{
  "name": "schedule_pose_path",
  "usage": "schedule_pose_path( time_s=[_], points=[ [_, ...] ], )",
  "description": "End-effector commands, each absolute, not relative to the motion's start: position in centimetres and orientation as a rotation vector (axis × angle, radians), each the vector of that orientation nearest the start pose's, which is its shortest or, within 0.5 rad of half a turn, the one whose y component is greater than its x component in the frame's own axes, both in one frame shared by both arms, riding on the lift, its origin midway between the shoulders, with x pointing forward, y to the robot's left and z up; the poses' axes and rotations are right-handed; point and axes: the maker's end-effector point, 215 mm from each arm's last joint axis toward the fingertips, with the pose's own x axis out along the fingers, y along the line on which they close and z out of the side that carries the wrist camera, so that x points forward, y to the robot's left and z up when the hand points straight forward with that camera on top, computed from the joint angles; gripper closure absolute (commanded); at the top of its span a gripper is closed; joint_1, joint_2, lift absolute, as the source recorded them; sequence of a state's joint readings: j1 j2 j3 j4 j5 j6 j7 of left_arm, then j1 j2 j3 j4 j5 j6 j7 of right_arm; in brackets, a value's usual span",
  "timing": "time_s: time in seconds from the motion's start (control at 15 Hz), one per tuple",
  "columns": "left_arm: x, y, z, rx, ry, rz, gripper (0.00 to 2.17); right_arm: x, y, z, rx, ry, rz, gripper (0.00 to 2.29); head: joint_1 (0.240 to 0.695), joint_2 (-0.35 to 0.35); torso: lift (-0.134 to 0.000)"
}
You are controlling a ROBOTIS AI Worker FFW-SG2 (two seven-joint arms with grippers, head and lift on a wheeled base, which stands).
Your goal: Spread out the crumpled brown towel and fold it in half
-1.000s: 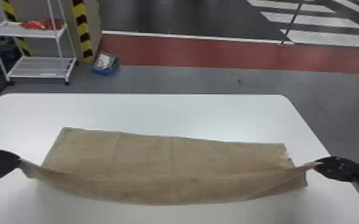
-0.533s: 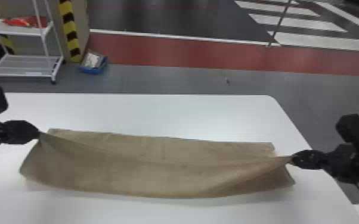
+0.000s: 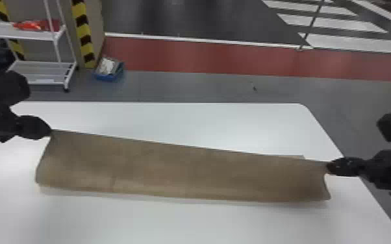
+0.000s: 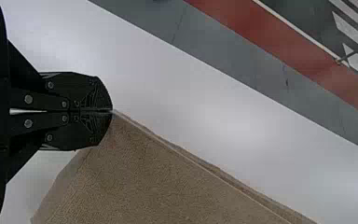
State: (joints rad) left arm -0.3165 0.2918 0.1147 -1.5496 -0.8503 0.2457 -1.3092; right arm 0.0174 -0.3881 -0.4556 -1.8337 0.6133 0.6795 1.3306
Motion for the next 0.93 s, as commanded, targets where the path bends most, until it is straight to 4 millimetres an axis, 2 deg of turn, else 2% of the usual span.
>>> schedule_pose_path(
  time_s=[0.0,0.33,0.67,0.87],
  points=[
    [59.0,32.5,-36.9,0.852,0.686,-0.778,1.78,46.6,-47.1,-36.7,-0.387,0.806,0.415,1.93,0.695,-0.165,-0.125],
    [59.4,33.0,-38.2,0.871,0.722,-0.801,1.78,48.5,-45.2,-36.1,-0.403,0.829,0.421,1.93,0.695,-0.138,-0.125],
    [59.2,34.0,-38.9,0.880,0.743,-0.798,1.78,48.8,-46.0,-36.5,-0.381,0.863,0.388,1.93,0.695,-0.122,-0.125],
    [59.2,34.2,-39.2,0.883,0.749,-0.800,1.78,50.0,-46.0,-36.1,-0.363,0.863,0.378,1.93,0.695,-0.121,-0.125]
  ],
)
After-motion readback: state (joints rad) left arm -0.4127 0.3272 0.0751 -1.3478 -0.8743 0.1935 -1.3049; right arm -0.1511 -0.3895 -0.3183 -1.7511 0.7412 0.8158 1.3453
